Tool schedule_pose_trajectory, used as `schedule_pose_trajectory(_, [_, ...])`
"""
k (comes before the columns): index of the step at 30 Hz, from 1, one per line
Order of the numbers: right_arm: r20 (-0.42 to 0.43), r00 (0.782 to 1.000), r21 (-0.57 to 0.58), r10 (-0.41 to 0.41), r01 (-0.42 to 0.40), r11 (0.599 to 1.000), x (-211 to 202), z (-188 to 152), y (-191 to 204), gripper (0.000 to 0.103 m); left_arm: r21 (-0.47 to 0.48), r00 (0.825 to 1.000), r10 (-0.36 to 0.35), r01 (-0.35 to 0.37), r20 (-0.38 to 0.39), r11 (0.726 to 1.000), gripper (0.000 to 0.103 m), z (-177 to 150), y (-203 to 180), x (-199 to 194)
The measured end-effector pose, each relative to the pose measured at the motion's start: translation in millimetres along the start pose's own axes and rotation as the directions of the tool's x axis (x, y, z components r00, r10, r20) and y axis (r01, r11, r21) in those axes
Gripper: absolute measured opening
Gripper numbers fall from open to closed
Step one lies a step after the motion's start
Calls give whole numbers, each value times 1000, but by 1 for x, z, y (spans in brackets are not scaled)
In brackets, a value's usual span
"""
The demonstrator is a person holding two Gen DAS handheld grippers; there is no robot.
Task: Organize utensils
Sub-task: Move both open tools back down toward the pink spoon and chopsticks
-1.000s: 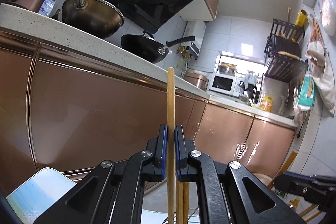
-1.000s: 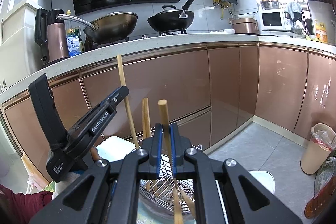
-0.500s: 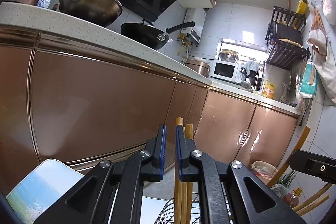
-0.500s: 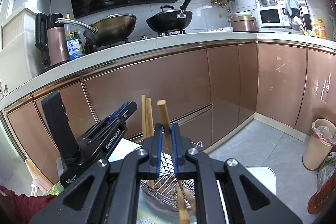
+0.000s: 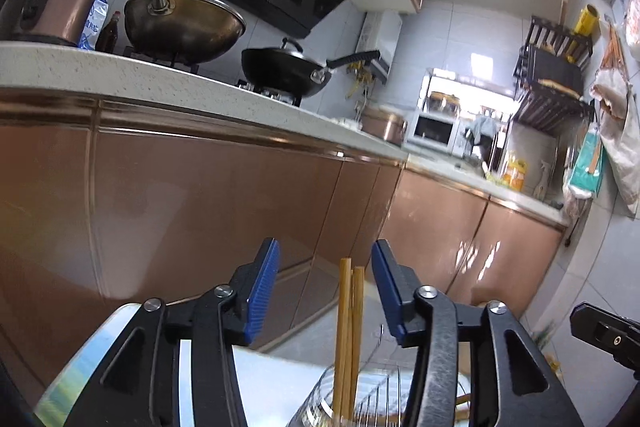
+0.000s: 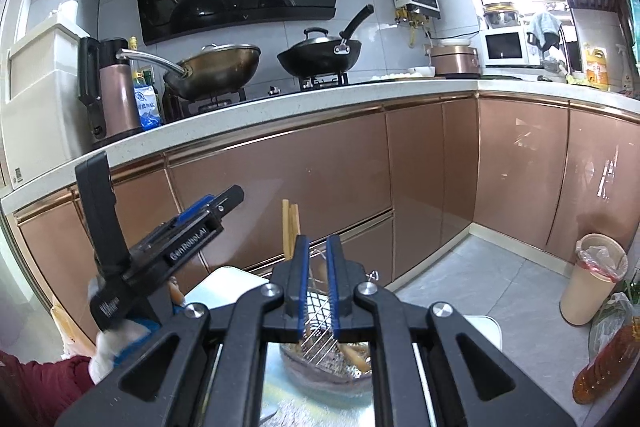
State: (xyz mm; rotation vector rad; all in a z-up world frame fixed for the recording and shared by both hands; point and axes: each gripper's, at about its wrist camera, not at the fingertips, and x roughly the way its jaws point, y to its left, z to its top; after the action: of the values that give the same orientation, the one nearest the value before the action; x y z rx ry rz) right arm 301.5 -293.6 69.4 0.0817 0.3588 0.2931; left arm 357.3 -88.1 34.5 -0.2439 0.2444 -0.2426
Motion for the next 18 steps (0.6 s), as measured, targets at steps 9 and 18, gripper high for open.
schedule_pose_trajectory(9, [-40,999,10,-7,7,1000,-56,-10,29,9,57,984,62,-53,-169,997,48,29,25,-65])
schedule_pose_trajectory(18, [-129,992,4,15,-15,1000,-84,-32,69,9,162,926,138,-85,-351,983,48,13,63,-130])
